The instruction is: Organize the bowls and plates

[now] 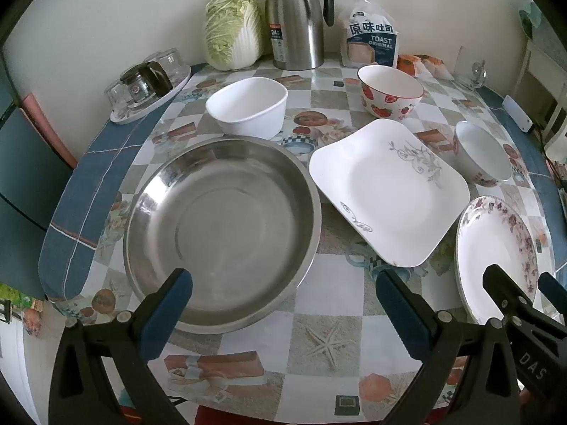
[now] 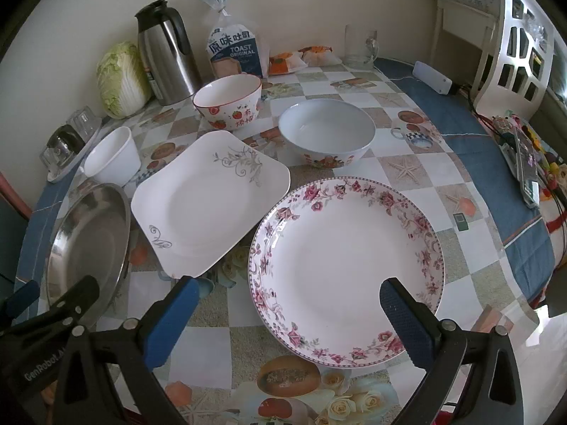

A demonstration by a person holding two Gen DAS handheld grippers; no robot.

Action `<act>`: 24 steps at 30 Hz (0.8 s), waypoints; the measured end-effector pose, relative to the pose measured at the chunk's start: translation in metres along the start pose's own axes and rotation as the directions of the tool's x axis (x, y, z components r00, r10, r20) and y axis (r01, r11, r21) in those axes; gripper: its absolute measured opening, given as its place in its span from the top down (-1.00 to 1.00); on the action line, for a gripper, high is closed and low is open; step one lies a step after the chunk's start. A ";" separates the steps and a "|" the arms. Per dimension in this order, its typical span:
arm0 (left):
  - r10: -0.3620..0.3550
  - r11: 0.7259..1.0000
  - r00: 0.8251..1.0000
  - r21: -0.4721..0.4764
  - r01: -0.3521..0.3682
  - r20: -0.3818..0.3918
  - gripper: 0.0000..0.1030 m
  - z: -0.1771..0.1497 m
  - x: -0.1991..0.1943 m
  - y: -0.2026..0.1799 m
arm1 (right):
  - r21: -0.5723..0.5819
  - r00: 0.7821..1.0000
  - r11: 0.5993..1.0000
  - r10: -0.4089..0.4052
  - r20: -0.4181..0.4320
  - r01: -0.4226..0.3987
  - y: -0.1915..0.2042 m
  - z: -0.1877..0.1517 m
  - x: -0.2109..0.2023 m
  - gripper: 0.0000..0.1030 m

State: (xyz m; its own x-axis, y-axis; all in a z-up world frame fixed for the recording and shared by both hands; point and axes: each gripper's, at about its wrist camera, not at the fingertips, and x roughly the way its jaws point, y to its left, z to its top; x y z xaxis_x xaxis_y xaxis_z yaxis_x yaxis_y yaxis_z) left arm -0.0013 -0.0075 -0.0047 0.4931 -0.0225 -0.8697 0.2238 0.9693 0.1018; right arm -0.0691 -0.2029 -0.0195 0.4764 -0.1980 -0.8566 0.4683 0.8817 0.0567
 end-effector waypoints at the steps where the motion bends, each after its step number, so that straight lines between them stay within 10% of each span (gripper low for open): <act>1: -0.001 1.000 1.000 0.000 0.001 0.000 -1.00 0.000 0.000 0.000 | 0.000 1.000 1.000 0.000 0.000 0.000 0.000 0.000 0.000 -1.00; 24: -0.004 1.000 1.000 -0.007 0.004 -0.009 -1.00 0.000 0.001 0.002 | 0.000 1.000 1.000 0.000 -0.002 0.000 -0.001 -0.002 0.002 -1.00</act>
State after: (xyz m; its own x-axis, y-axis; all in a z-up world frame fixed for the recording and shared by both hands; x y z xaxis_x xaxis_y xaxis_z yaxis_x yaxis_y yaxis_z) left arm -0.0004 -0.0051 -0.0058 0.4849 -0.0245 -0.8742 0.2200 0.9709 0.0948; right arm -0.0697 -0.2030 -0.0220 0.4751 -0.1970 -0.8576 0.4686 0.8816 0.0571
